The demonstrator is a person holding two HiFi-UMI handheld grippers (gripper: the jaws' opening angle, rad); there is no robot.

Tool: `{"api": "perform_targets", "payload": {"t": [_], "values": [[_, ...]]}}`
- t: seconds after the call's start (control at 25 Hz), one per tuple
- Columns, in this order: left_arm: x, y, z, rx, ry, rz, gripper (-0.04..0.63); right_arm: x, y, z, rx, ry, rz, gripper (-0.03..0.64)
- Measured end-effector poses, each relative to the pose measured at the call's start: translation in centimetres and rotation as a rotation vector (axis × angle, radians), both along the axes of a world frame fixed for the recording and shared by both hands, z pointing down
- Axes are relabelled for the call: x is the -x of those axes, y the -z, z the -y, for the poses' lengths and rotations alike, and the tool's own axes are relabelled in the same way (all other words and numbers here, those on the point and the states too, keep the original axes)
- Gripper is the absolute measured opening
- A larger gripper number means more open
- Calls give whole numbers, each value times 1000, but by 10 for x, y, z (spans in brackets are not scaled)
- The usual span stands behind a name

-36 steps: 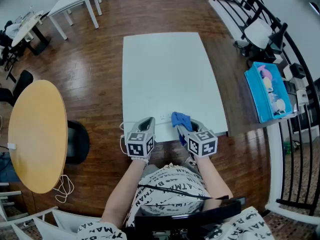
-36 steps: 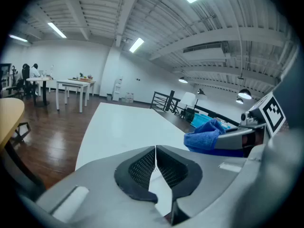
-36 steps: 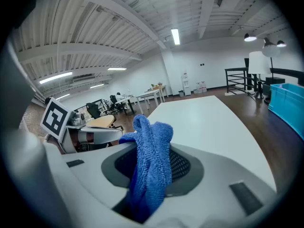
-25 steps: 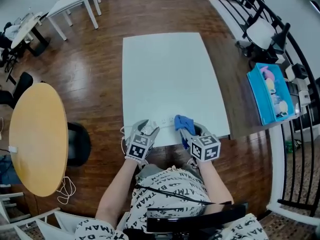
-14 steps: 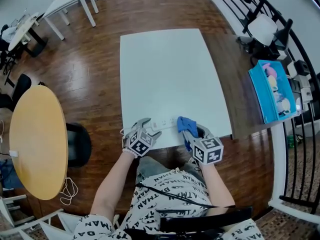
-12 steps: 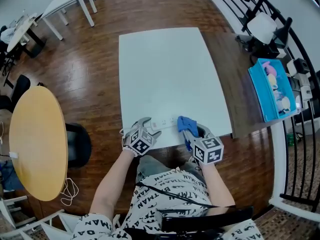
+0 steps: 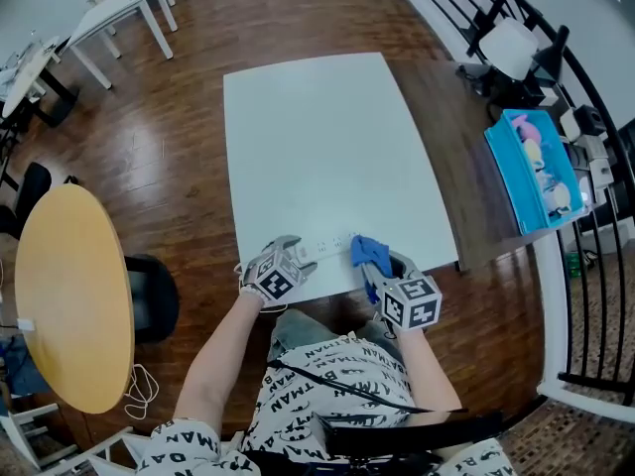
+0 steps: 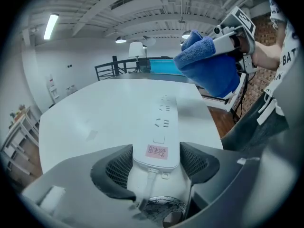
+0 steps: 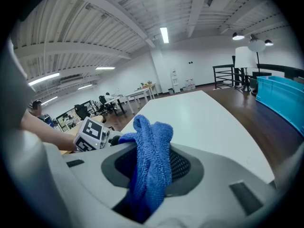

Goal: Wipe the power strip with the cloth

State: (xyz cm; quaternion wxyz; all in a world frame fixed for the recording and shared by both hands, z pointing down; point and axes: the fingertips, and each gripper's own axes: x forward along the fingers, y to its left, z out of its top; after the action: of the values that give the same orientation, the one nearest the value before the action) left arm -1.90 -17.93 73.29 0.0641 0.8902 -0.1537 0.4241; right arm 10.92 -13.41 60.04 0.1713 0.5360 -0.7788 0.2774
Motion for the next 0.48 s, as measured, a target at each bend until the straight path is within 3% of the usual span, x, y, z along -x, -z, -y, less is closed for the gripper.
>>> {"api": "perform_targets", "payload": {"t": [0.32, 0.48], "values": [[-8, -1, 0, 44, -59, 18, 296, -7, -2, -2, 8, -14, -1, 133], [-9, 2, -1, 13, -64, 31, 290, -7, 0, -2, 7, -1, -5, 133]]}}
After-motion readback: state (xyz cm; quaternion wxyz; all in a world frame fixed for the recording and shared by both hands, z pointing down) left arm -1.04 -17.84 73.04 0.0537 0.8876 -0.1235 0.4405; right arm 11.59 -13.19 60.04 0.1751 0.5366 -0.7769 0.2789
